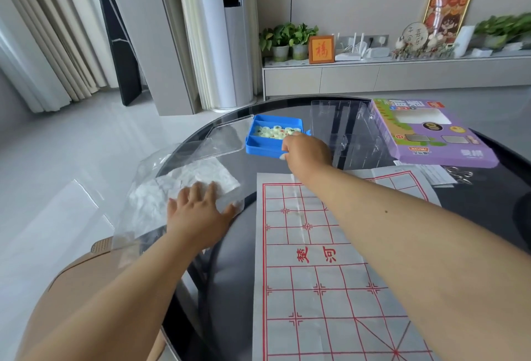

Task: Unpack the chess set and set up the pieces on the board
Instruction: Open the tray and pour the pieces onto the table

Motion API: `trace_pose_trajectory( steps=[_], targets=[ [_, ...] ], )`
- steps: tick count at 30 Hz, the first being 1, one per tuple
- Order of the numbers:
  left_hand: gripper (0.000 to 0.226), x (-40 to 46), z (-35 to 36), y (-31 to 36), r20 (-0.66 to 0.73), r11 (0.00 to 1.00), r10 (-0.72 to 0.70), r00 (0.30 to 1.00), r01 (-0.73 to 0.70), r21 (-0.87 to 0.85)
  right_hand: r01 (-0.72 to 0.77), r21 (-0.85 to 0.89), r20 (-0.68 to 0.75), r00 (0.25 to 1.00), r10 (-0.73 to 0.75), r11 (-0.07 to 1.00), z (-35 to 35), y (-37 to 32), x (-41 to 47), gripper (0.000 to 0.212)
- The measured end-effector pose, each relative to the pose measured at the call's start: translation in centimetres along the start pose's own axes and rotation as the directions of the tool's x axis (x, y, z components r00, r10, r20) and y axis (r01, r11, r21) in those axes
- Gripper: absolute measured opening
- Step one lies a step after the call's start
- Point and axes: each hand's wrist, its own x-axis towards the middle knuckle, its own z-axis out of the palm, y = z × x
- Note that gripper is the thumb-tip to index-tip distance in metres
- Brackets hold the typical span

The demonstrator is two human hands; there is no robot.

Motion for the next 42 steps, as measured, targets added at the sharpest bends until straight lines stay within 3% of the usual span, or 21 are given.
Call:
trace_pose_trajectory(
  steps=[6, 11, 13, 16, 18, 20, 21, 22, 23, 25, 27, 29, 33, 40, 42],
  targets=[
    [0.072, 3.9, -0.4, 0.2, -0.012, 0.997, 0.075, 0.997, -0.075, 0.008, 0.04, 0.062, -0.097, 0.995, -0.034, 0.997, -2.8, -0.6, 0.7, 0.017],
    [0.076, 5.3, -0.7, 0.5, -0.017, 0.998, 0.054, 0.998, -0.054, -0.017, 0.022, 0.093, -0.137, 0.991, -0.009, 0.995, -3.5, -0.2, 0.8, 0.015],
    [0.079, 4.8, -1.3, 0.8, -0.098, 0.996, -0.072, 0.993, 0.065, -0.067, 0.034, 0.092, -0.178, 0.984, -0.018, 0.995, -3.9, 0.1, 0.7, 0.014],
    [0.084, 3.8, -2.8, -0.1, -0.168, 0.926, -0.37, 0.914, 0.348, -0.146, 0.024, 0.099, -0.235, 0.972, 0.0, 0.995, -4.7, 0.3, 0.6, 0.014],
    [0.094, 3.9, -3.6, -2.2, -0.047, 0.813, -0.556, 0.83, 0.532, -0.237, 0.011, 0.105, -0.261, 0.965, 0.017, 0.994, -5.1, 0.3, 0.6, 0.013],
    [0.104, 4.2, -4.3, -4.5, 0.139, 0.665, -0.627, 0.767, 0.62, -0.416, 0.008, 0.118, -0.288, 0.957, 0.026, 0.993, -5.6, 0.3, 0.5, 0.009],
    [0.102, 4.3, -4.6, -5.4, 0.233, 0.599, -0.601, 0.765, 0.624, -0.501, 0.011, 0.13, -0.295, 0.955, 0.029, 0.991, -5.8, 0.2, 0.4, 0.008],
    [0.094, 4.2, -4.8, -6.0, 0.277, 0.594, -0.559, 0.782, 0.61, -0.525, 0.014, 0.14, -0.298, 0.954, 0.028, 0.99, -5.9, 0.2, 0.3, 0.007],
    [0.083, 4.1, -4.7, -6.4, 0.237, 0.643, -0.538, 0.809, 0.575, -0.506, 0.02, 0.146, -0.3, 0.954, 0.025, 0.989, -6.0, 0.1, 0.2, 0.008],
    [0.064, 4.2, -4.4, -7.1, -0.024, 0.742, -0.541, 0.841, 0.464, -0.484, 0.037, 0.151, -0.302, 0.953, 0.01, 0.988, -6.1, -0.1, -0.2, 0.009],
    [0.06, 4.2, -4.1, -7.1, -0.128, 0.731, -0.549, 0.826, 0.401, -0.552, 0.057, 0.152, -0.297, 0.955, -0.009, 0.987, -6.2, -0.4, -0.6, 0.009],
    [0.052, 4.7, -3.7, -6.6, -0.103, 0.663, -0.564, 0.819, 0.375, -0.648, 0.075, 0.153, -0.286, 0.958, -0.028, 0.985, -6.2, -0.7, -1.0, 0.009],
    [0.015, 6.5, -3.1, -4.7, -0.007, 0.586, -0.554, 0.832, 0.384, -0.714, 0.095, 0.158, -0.269, 0.962, -0.05, 0.983, -6.0, -0.9, -1.7, 0.009],
    [0.05, 8.3, -3.1, -2.2, 0.125, 0.345, -0.287, 0.95, 0.225, -0.911, 0.087, 0.155, -0.267, 0.963, -0.043, 0.984, -5.8, -0.1, -2.5, 0.01],
    [0.053, 8.0, -3.1, -2.4, 0.142, 0.354, -0.233, 0.962, 0.22, -0.909, 0.081, 0.148, -0.266, 0.963, -0.039, 0.986, -5.7, 0.0, -2.8, 0.011]
  ],
)
